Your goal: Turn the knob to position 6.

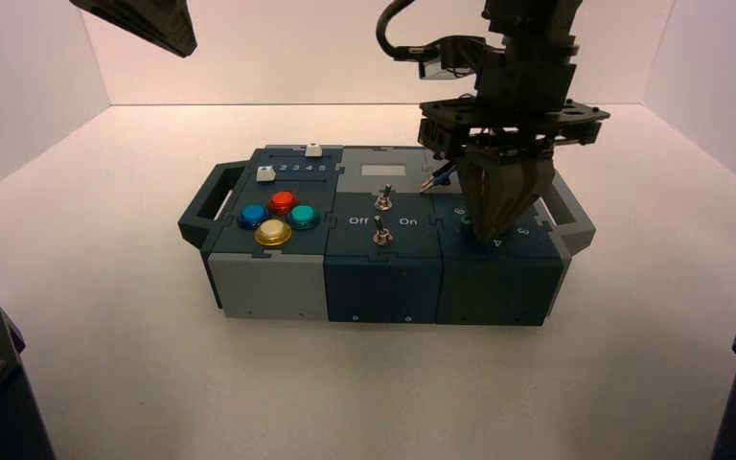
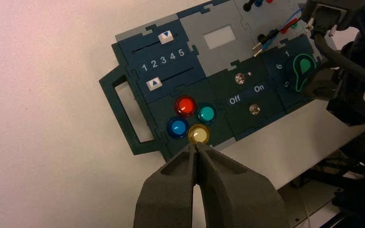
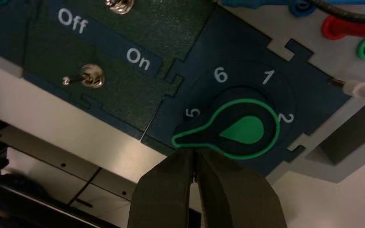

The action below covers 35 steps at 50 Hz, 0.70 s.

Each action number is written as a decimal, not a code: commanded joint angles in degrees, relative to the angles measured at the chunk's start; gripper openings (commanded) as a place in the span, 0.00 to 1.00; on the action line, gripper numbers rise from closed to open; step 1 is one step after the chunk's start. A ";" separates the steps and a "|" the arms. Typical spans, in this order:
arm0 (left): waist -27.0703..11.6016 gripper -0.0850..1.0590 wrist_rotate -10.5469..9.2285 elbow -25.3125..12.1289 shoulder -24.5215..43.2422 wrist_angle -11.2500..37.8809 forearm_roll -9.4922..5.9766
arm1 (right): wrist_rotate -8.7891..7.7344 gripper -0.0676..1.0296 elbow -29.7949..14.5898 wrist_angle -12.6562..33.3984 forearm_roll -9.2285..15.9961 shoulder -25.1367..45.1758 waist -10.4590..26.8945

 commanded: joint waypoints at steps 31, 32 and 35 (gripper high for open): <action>-0.26 0.05 0.88 -0.62 -0.26 0.26 0.18 | 2.81 0.04 -4.75 1.67 -2.11 0.62 -0.18; -0.18 0.05 0.88 -0.62 -0.26 0.26 0.18 | 2.81 0.04 -4.75 1.76 -2.20 0.62 -0.18; -0.26 0.05 0.88 -0.62 -0.26 0.26 0.18 | 2.90 0.04 -5.01 1.85 -2.20 0.70 -0.18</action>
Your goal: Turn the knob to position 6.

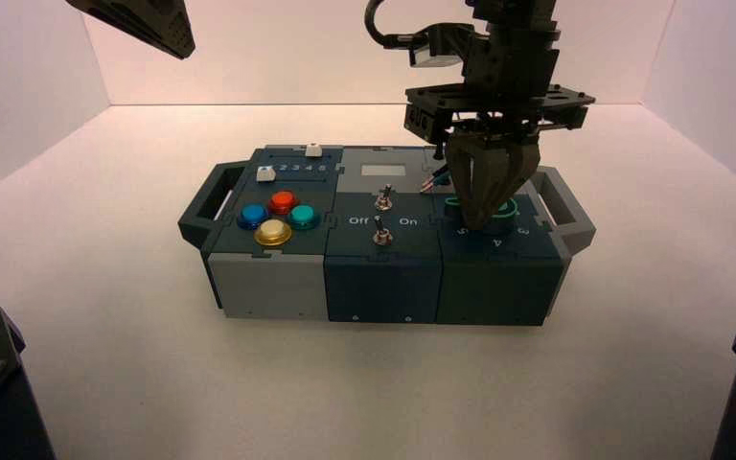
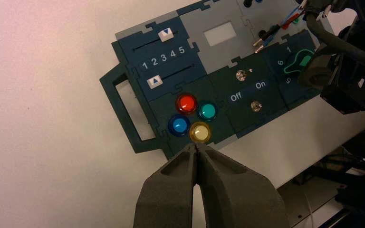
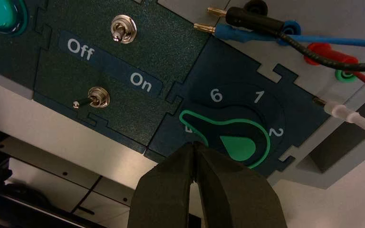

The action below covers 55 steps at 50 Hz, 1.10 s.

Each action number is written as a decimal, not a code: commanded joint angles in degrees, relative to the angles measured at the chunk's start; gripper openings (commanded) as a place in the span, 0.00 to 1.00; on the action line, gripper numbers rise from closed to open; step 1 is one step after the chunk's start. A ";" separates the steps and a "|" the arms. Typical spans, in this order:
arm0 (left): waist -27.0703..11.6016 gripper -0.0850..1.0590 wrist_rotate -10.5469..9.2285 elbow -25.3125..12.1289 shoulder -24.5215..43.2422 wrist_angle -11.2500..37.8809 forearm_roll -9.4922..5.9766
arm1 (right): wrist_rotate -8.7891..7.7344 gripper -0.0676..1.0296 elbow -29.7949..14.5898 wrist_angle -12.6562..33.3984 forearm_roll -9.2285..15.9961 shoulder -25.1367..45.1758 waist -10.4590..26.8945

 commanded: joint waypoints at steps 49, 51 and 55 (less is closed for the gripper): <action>-0.18 0.05 0.09 0.00 0.00 -0.18 0.53 | 0.62 0.04 -5.63 1.32 -1.23 1.85 -0.18; -0.18 0.05 0.09 0.00 0.00 -0.18 0.53 | 0.62 0.04 -5.80 1.32 -1.49 1.93 -0.18; -0.26 0.05 0.09 0.00 0.00 -0.18 0.53 | 0.70 0.04 -5.98 1.32 -1.67 2.11 -0.18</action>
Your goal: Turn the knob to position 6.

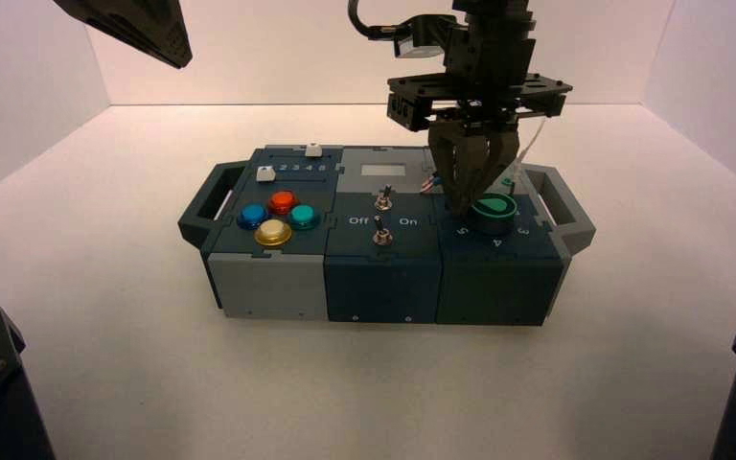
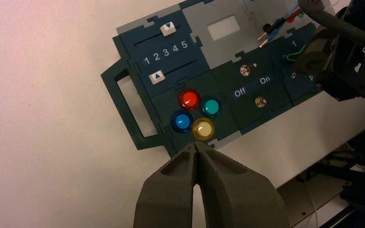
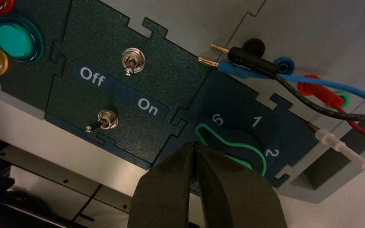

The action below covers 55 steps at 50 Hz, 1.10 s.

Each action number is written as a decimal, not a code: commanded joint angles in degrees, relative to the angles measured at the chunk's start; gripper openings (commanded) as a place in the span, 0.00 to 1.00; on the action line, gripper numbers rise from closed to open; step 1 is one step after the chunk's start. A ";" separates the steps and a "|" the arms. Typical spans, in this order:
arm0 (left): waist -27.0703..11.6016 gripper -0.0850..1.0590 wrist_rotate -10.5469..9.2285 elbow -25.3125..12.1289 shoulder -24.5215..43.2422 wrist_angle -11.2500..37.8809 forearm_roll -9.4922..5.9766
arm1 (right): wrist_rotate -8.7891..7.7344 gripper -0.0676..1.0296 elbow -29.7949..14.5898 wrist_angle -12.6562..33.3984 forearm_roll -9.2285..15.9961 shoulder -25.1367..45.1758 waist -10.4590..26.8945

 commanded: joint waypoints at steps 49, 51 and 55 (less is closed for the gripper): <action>-0.18 0.05 0.00 -0.79 0.09 -0.26 0.09 | 0.44 0.04 -2.20 1.58 -0.62 -2.11 0.35; -0.18 0.05 0.09 -0.79 0.09 -0.26 0.09 | 0.44 0.04 -1.93 1.67 -0.26 -2.72 0.35; -0.18 0.05 0.09 -0.88 0.35 -0.26 0.09 | 0.44 0.04 -1.67 2.29 0.26 -3.96 0.44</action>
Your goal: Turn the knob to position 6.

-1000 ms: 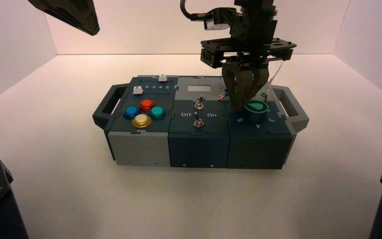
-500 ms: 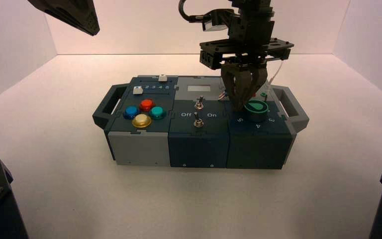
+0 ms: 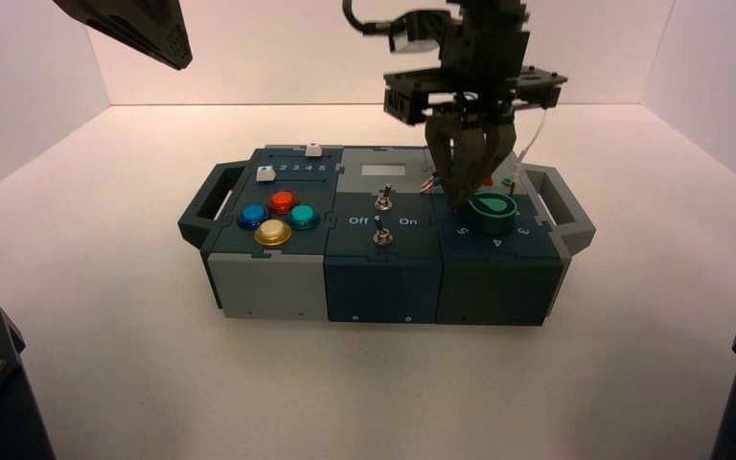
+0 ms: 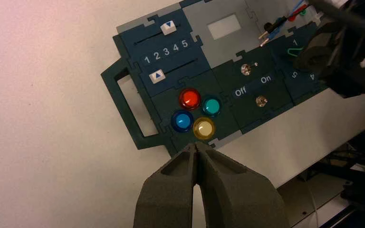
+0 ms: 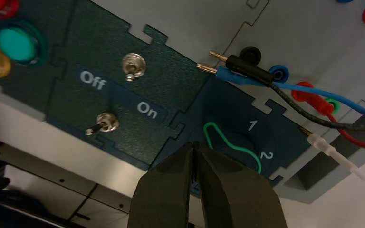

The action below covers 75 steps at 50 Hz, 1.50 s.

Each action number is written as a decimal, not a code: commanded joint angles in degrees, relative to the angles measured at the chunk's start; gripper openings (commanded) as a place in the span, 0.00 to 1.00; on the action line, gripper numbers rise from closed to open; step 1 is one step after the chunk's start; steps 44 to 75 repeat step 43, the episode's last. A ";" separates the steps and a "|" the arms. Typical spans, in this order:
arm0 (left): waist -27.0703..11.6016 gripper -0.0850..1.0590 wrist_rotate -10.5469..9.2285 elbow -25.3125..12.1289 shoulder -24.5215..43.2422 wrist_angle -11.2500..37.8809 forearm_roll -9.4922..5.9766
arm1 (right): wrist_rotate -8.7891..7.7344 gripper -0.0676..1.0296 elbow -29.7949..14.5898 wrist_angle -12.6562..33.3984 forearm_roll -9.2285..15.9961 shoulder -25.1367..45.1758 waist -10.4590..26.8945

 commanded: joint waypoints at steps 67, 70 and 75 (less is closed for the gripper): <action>-0.18 0.05 0.00 -0.44 2.11 -0.70 3.43 | -0.18 0.04 10.02 1.23 -0.79 -17.49 2.11; -0.18 0.05 0.00 -0.44 2.11 -0.70 3.43 | -0.18 0.04 10.02 1.23 -0.79 -17.49 2.11; -0.18 0.05 0.00 -0.44 2.11 -0.70 3.43 | -0.18 0.04 10.02 1.23 -0.79 -17.49 2.11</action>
